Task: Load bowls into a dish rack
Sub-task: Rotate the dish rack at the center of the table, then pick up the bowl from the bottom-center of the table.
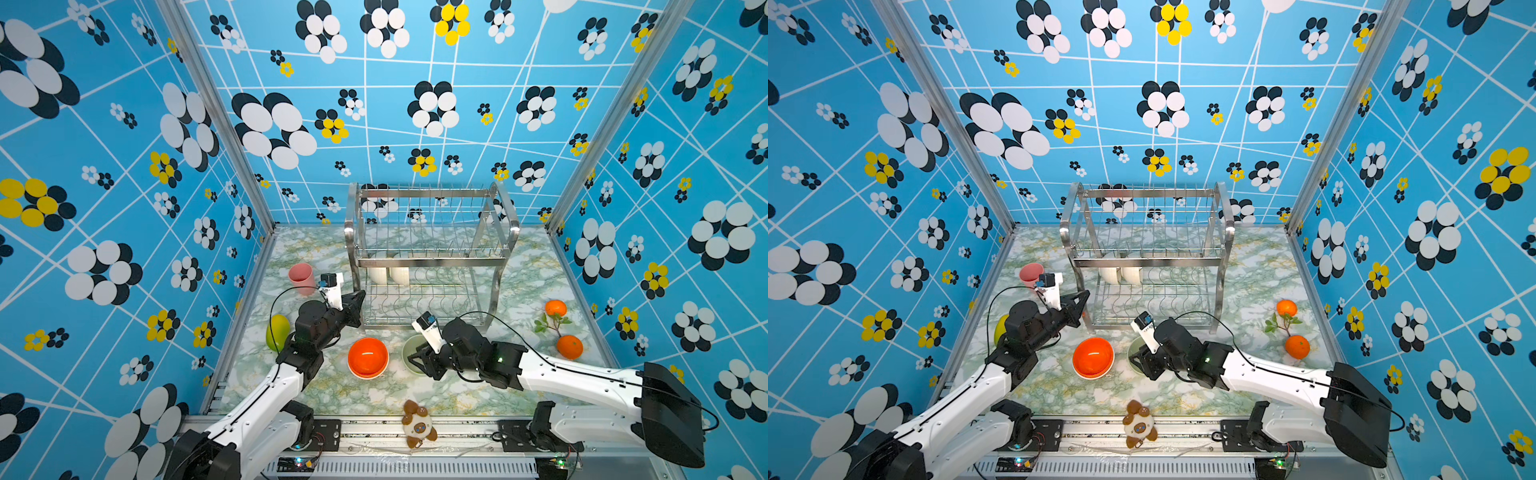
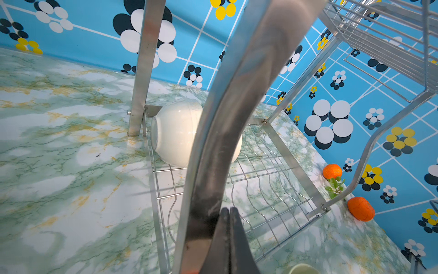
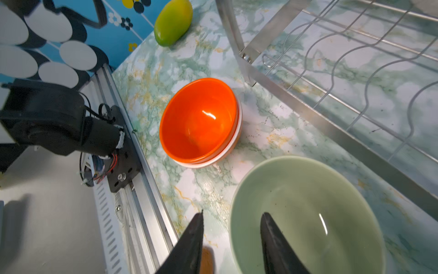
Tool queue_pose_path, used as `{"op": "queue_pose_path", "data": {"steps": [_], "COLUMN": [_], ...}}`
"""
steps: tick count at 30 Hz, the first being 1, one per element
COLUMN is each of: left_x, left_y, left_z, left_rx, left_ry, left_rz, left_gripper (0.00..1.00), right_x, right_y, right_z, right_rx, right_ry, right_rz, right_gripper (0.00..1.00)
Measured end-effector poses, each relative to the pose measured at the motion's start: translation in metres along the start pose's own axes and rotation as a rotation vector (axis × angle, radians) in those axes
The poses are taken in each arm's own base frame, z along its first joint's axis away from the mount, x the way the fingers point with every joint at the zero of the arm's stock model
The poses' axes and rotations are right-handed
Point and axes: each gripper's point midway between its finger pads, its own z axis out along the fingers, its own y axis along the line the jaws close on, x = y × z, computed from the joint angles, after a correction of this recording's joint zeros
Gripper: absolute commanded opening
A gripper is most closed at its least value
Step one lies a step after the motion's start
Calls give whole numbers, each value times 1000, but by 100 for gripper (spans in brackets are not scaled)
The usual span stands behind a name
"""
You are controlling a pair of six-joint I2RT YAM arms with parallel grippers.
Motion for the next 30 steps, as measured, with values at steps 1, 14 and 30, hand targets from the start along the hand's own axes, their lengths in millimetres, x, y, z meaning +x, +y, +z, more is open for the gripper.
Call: {"op": "queue_pose_path", "data": {"steps": [1, 14, 30], "left_x": [0, -9, -39], "left_y": [0, -3, -20], "left_z": [0, -1, -29], "left_rx": [0, 1, 23], "left_ry": [0, -15, -126], "left_rz": [2, 23, 65], "left_gripper": [0, 19, 78], "right_x": [3, 28, 44], "right_y": [2, 14, -4], "right_z": [1, 26, 46], "right_rx": [1, 48, 139], "right_ry": [13, 157, 248], "right_rz": [-10, -128, -171], "right_gripper": [44, 45, 39]}}
